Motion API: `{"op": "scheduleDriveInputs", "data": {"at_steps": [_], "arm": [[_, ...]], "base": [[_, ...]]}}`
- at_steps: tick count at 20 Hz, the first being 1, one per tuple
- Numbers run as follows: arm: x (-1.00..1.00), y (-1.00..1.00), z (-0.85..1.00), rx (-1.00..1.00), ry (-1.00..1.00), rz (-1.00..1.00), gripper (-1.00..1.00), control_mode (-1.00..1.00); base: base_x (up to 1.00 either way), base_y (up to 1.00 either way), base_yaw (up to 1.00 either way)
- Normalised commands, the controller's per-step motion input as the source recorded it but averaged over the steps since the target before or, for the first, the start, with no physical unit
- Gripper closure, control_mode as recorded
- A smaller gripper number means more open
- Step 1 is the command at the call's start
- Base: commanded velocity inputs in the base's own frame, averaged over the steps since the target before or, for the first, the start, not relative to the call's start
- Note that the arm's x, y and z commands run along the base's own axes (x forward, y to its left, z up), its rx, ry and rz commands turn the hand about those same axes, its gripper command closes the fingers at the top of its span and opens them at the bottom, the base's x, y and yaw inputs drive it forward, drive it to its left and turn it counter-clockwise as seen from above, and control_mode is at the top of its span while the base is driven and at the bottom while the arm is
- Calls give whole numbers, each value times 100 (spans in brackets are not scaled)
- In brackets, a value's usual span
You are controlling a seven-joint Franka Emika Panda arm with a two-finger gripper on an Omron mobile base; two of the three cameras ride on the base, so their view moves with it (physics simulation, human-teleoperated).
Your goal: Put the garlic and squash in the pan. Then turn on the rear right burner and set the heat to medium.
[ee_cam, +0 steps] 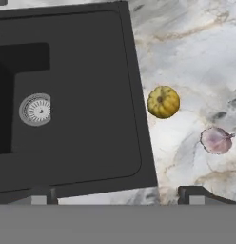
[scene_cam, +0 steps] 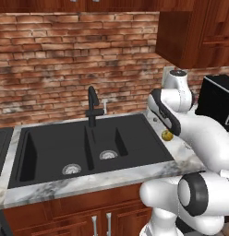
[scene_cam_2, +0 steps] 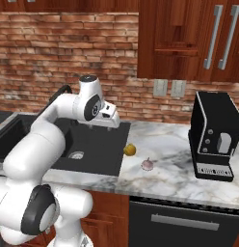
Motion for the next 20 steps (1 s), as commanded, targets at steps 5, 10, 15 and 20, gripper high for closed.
{"op": "scheduleDriveInputs", "data": {"at_steps": [5,10,15,20], "arm": [[73,-29,-4,0,6,0,-100,-100],[7,-34,-23,0,4,0,-100,-100],[0,-39,-48,0,0,0,-100,-100],[1,-37,-54,0,0,0,-100,-100]], "base": [[0,0,0],[0,0,0],[0,0,0],[0,0,0]]}}
